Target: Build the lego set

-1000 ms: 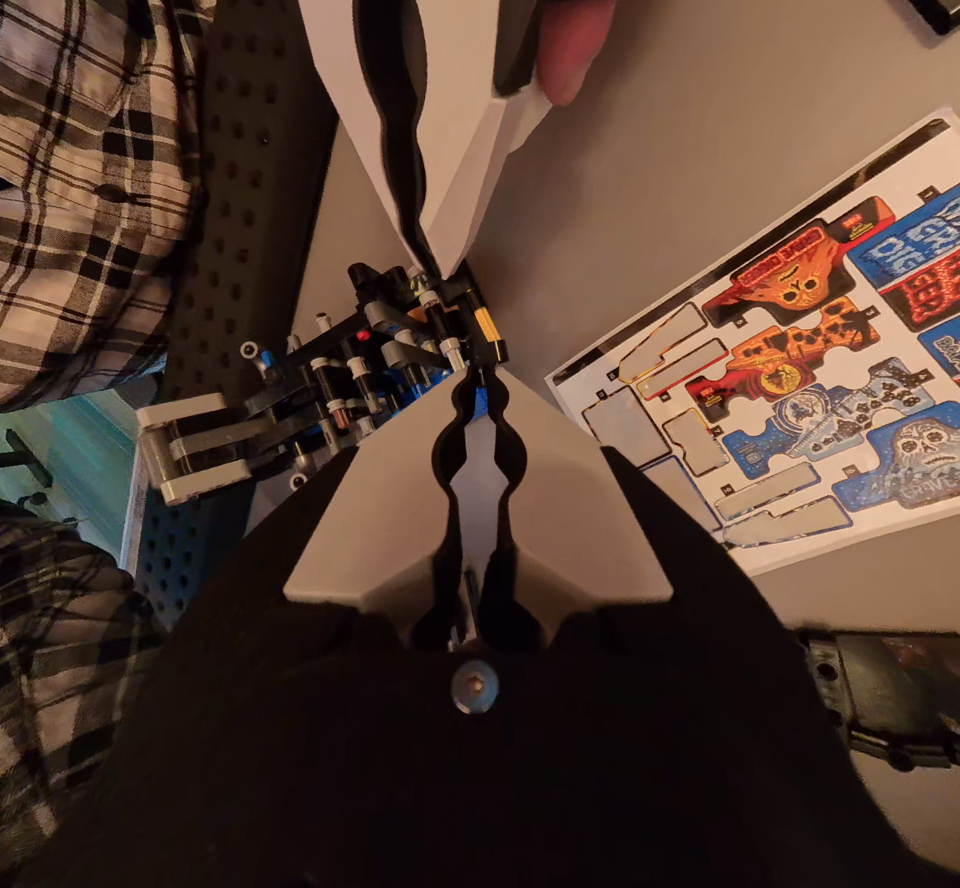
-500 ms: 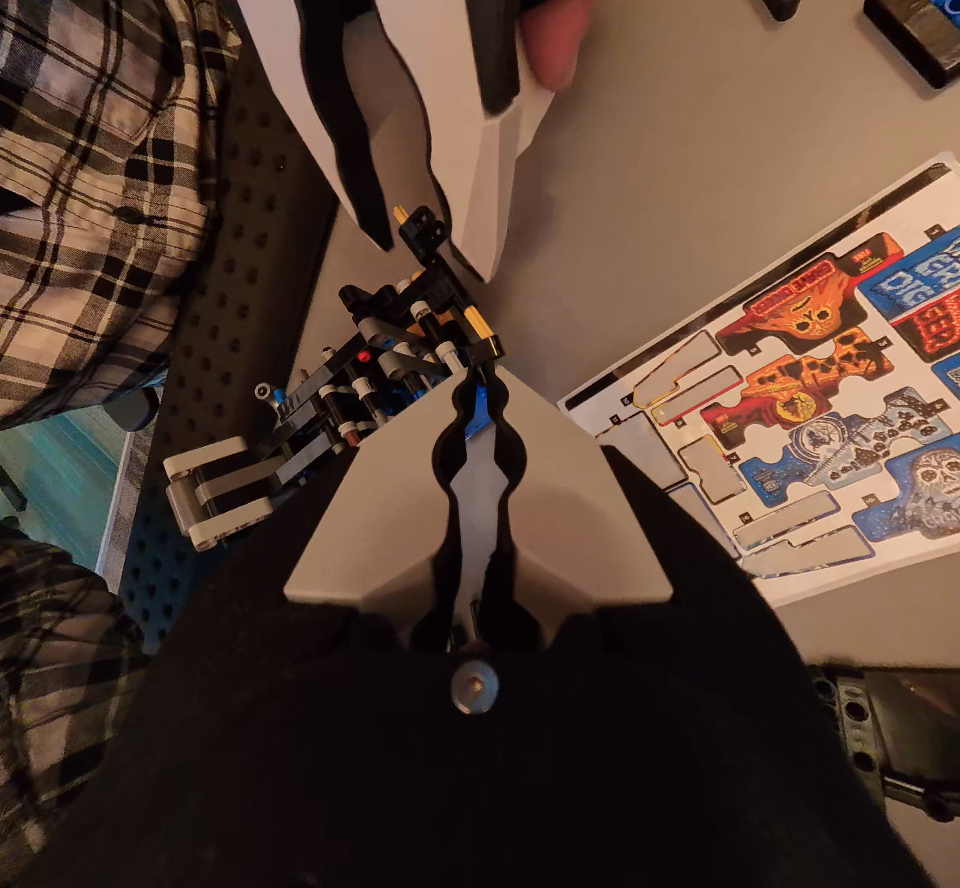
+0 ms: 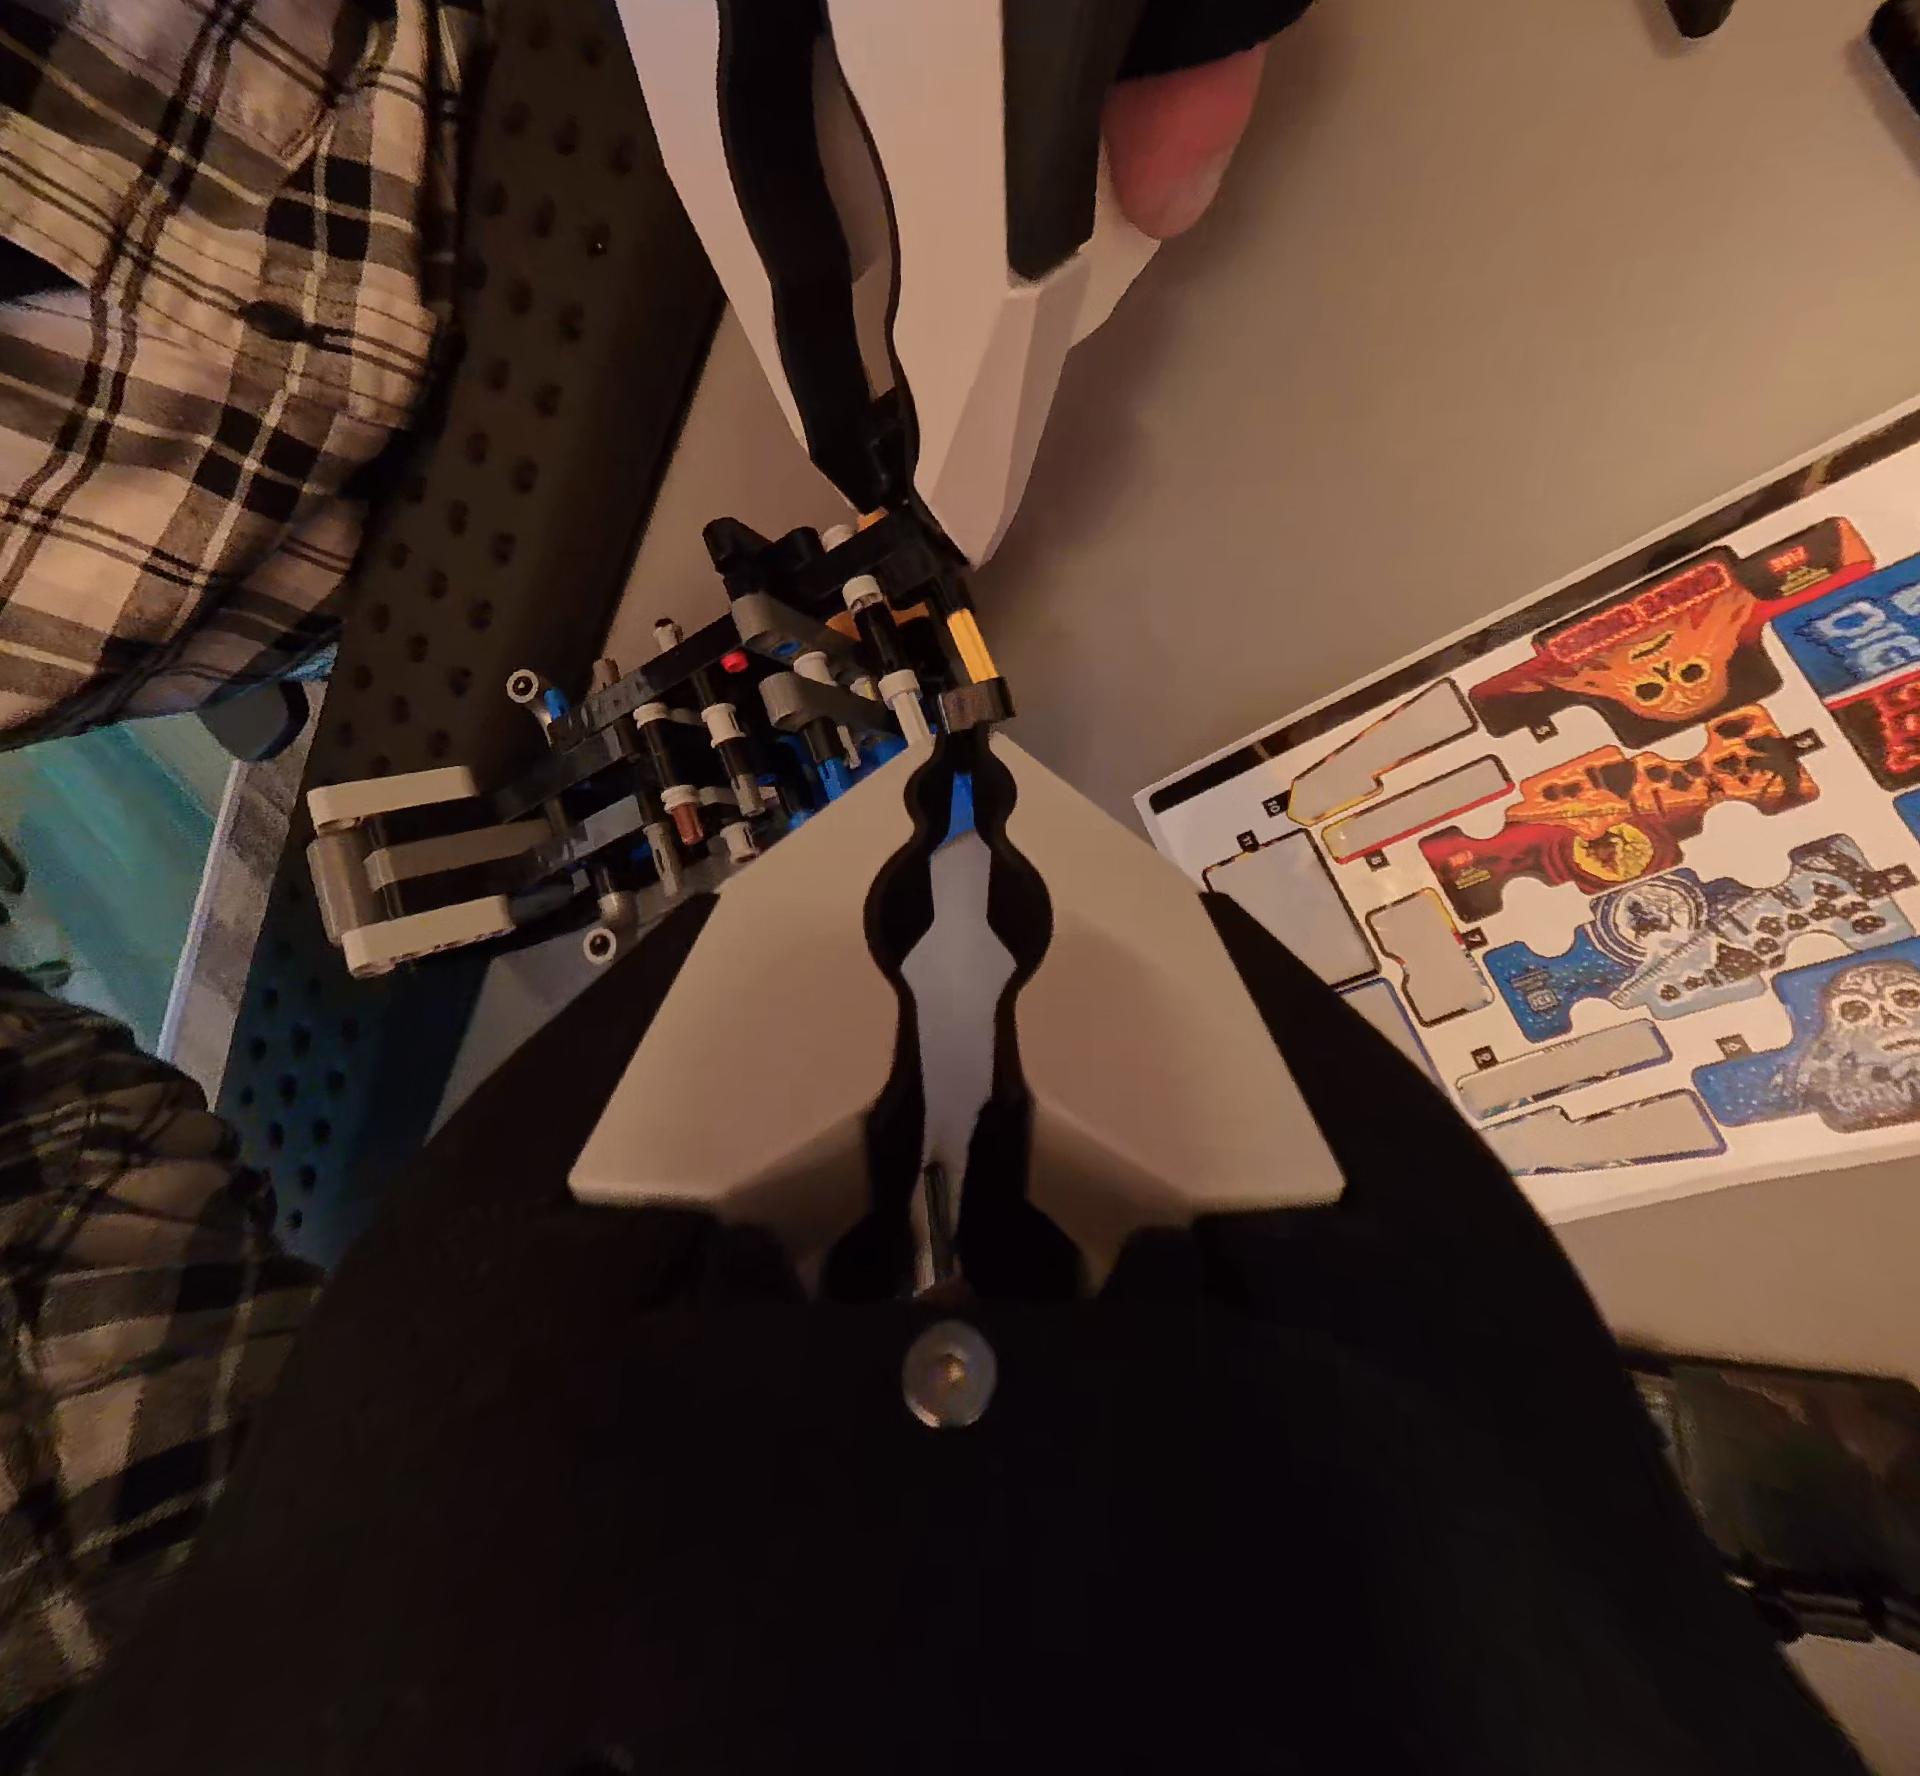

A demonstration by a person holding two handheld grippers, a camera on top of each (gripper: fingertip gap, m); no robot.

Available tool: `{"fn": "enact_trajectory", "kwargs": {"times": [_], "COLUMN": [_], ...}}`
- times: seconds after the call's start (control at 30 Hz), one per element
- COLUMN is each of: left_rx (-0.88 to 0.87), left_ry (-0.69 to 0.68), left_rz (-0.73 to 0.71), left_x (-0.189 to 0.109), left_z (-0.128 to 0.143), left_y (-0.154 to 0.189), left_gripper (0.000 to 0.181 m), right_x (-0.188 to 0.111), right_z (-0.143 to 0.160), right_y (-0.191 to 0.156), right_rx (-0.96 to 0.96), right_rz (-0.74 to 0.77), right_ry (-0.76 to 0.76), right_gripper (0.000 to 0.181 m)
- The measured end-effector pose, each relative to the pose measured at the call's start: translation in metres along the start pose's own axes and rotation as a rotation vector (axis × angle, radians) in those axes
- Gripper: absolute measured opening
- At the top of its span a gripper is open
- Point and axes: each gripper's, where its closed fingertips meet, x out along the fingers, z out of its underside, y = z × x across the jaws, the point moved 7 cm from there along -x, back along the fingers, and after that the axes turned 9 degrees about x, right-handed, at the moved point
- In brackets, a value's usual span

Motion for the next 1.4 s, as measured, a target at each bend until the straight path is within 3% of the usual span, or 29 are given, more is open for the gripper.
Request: {"fn": "enact_trajectory", "kwargs": {"times": [0.57,1.4], "left_rx": [0.051,0.058], "left_ry": [-0.018,-0.016], "left_rz": [0.016,-0.021], "left_x": [0.0,0.0], "left_z": [-0.003,-0.004], "left_y": [-0.001,-0.002], "left_gripper": [0.023,0.021], "right_x": [0.001,-0.003], "right_z": [-0.015,0.006], "right_y": [-0.003,-0.013], "right_rx": [-0.107,-0.008], "right_rz": [0.039,0.202], "right_ry": [-0.244,0.039], "right_gripper": [0.0,0.007]}}
